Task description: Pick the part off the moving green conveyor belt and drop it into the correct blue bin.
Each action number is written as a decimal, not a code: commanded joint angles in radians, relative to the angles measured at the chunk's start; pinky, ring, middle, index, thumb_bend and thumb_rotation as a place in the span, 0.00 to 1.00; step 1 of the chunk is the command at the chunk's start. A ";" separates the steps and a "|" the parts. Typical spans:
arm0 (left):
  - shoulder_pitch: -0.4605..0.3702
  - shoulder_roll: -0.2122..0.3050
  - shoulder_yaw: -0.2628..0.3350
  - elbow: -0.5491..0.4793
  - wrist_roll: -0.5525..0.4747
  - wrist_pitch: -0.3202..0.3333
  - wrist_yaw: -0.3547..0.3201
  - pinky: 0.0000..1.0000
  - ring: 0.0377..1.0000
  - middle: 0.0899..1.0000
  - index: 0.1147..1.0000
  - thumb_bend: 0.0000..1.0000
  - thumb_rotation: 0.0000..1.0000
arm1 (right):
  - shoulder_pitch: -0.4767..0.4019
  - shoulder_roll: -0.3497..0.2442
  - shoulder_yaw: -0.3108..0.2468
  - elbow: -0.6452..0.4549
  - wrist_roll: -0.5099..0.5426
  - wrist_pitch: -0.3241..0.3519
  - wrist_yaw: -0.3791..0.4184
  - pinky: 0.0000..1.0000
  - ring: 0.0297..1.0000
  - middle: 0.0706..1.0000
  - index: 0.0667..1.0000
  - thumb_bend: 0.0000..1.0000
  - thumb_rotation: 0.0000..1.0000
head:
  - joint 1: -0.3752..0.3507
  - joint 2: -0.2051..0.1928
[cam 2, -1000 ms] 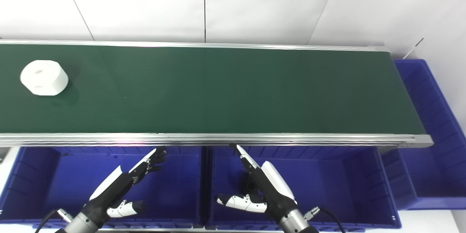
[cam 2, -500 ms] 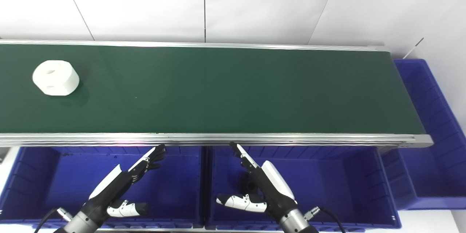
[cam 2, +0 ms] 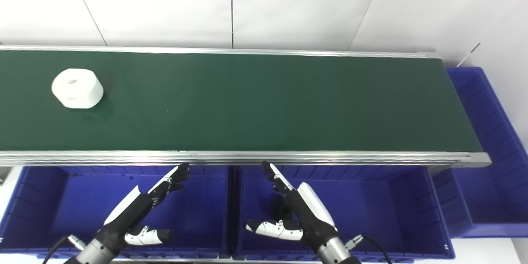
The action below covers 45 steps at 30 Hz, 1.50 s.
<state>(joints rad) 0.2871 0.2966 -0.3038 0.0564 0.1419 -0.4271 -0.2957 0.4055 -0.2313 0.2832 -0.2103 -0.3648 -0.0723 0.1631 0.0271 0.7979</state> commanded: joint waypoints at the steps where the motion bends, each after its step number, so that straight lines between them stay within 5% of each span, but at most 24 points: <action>1: -0.008 -0.011 0.001 -0.006 0.021 -0.030 0.019 0.88 0.95 0.97 0.98 0.77 0.75 | 0.003 -0.008 -0.013 -0.008 0.007 -0.056 -0.022 0.86 0.92 0.95 0.98 0.73 0.63 | 0.057 -0.022; 5: -0.007 -0.043 -0.011 0.010 0.046 -0.032 0.031 0.85 0.93 0.97 0.96 0.77 0.72 | 0.011 -0.031 -0.028 0.020 0.010 -0.095 -0.039 0.86 0.92 0.95 0.98 0.74 0.62 | 0.178 -0.088; 12: 0.002 -0.090 -0.023 0.031 0.102 -0.036 0.067 0.87 0.92 0.95 0.95 0.78 0.70 | 0.011 -0.056 -0.048 0.090 0.040 -0.160 -0.045 0.86 0.92 0.96 0.99 0.79 0.65 | 0.230 -0.167; 24: -0.016 -0.082 -0.057 0.060 0.064 -0.043 0.135 0.86 0.92 0.94 0.93 0.77 0.69 | -0.011 -0.050 -0.045 0.148 0.018 -0.188 -0.060 0.84 0.91 0.94 0.97 0.79 0.63 | 0.185 -0.224; 30: -0.028 -0.044 -0.072 -0.008 0.016 -0.043 0.162 0.87 0.92 0.94 0.92 0.79 0.69 | -0.026 -0.037 -0.041 0.188 0.013 -0.214 -0.072 0.81 0.89 0.93 0.96 0.80 0.62 | 0.146 -0.265; 45: -0.174 0.031 0.083 -0.237 -0.112 -0.040 0.092 0.82 0.89 0.91 0.91 0.81 0.63 | -0.073 -0.011 -0.027 0.286 -0.005 -0.259 -0.110 0.77 0.87 0.91 0.93 0.81 0.56 | 0.111 -0.347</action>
<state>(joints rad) 0.1497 0.3141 -0.2400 -0.1350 0.0478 -0.4357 -0.2003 0.3424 -0.2440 0.2565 0.0841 -0.3752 -0.2739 0.0681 0.1365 0.4495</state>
